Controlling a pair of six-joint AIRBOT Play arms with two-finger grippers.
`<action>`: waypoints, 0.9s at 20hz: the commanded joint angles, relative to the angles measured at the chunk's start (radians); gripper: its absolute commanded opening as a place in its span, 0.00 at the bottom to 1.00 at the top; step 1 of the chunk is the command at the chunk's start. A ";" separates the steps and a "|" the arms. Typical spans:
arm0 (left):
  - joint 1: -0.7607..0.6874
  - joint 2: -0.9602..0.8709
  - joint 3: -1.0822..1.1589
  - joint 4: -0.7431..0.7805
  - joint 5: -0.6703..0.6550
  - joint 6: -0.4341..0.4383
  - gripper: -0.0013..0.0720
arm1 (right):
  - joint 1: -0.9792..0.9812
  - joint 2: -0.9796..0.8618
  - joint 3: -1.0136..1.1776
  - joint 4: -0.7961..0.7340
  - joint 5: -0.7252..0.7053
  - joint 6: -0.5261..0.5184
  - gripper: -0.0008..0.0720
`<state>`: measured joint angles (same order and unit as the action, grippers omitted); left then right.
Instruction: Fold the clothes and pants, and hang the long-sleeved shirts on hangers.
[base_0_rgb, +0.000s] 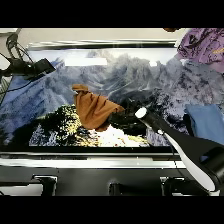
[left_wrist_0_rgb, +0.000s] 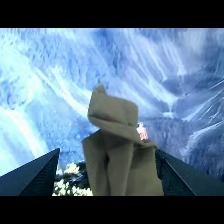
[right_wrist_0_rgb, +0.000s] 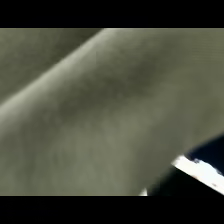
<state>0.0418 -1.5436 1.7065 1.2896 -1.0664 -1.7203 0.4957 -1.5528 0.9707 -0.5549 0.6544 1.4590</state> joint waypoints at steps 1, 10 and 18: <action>0.003 -0.029 0.000 -0.003 -0.027 0.000 1.00 | 0.052 -0.035 0.000 0.049 -0.101 0.026 0.57; 0.020 -0.177 -0.001 -0.195 -0.016 0.043 1.00 | -0.028 0.072 0.000 -0.212 -0.024 0.215 0.04; 0.004 -0.406 0.000 -0.422 0.058 0.106 1.00 | -0.081 0.152 0.000 -0.439 0.161 0.277 0.04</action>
<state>0.0525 -1.8816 1.7065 0.9440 -1.0302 -1.6291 0.4232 -1.4162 0.9707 -0.9295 0.7544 1.7145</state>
